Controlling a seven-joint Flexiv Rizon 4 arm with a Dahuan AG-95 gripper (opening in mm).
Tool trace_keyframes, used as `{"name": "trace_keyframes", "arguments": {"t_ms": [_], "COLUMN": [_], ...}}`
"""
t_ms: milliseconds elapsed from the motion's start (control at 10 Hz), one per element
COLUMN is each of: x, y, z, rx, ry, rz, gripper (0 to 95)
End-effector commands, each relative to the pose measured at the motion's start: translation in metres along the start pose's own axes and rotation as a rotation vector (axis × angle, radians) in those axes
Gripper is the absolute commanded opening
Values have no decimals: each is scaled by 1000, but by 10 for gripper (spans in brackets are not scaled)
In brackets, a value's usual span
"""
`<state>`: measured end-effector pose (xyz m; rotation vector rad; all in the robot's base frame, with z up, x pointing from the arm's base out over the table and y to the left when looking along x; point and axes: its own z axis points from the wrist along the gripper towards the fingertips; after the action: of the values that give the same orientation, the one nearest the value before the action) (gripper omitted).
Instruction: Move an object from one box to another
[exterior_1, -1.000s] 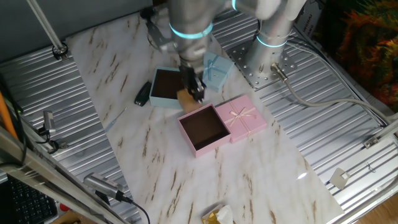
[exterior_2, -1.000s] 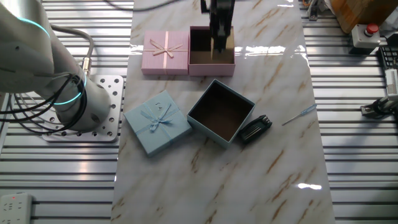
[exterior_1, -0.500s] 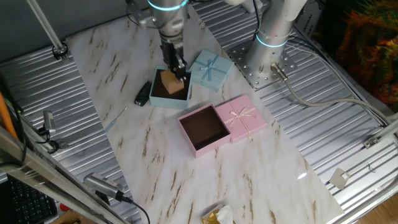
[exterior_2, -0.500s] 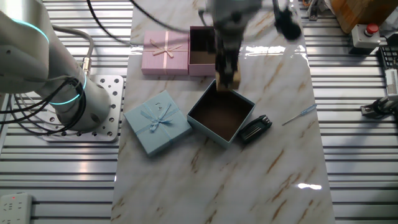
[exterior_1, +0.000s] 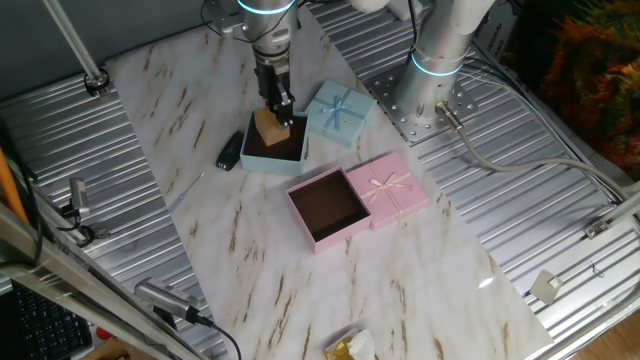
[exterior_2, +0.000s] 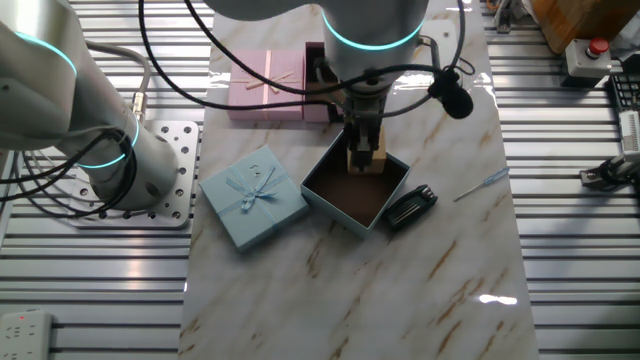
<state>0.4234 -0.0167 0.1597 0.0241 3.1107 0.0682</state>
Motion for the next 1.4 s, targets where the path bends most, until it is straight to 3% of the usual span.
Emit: {"name": "trace_keyframes", "arguments": {"t_ms": [100, 800, 1400], "x": [-2, -2, 0], "y": [2, -4, -10], "z": [0, 12, 26], "rx": [-3, -14, -4], "ry": [-1, 7, 9], "rz": [52, 243, 243], "gripper": [0, 0, 0]}}
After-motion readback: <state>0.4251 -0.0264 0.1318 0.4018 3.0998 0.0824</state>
